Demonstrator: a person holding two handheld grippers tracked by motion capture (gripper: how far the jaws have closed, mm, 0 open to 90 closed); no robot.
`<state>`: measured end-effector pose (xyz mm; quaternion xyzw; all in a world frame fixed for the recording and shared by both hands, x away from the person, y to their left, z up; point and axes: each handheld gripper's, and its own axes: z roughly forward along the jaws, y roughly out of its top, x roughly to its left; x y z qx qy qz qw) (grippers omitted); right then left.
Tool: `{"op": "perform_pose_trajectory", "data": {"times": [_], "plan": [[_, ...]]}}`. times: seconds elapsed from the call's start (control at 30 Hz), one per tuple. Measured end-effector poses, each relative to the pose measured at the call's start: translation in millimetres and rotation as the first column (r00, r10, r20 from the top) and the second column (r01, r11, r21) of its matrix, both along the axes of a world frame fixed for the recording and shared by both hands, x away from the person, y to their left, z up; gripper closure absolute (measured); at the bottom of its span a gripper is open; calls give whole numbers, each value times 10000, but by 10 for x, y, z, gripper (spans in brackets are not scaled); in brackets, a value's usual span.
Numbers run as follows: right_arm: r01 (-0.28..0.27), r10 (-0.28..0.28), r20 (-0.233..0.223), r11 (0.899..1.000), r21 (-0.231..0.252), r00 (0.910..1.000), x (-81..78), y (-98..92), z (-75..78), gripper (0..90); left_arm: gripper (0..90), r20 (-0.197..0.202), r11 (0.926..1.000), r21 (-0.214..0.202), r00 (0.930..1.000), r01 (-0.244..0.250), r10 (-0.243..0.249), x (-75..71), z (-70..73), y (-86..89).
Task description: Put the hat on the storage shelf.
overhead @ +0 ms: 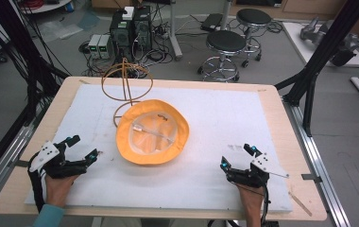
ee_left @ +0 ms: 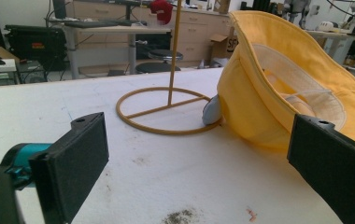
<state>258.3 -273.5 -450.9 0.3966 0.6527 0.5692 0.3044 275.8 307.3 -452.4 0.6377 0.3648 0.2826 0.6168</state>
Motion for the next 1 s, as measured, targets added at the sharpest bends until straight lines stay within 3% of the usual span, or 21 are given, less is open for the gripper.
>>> {"op": "perform_pose_trajectory", "data": {"times": [0.27, 1.0], "plan": [[-2, 4, -95, 9998, 201, 10000, 11, -19, 0, 6, 59, -3, 10000, 81, 10000, 31, -31, -1, 2, -4], [115, -116, -13, 9998, -159, 9999, 6, 16, 2, 6, 60, -190, 10000, 83, 9998, 10, -8, 21, 14, -2]]}}
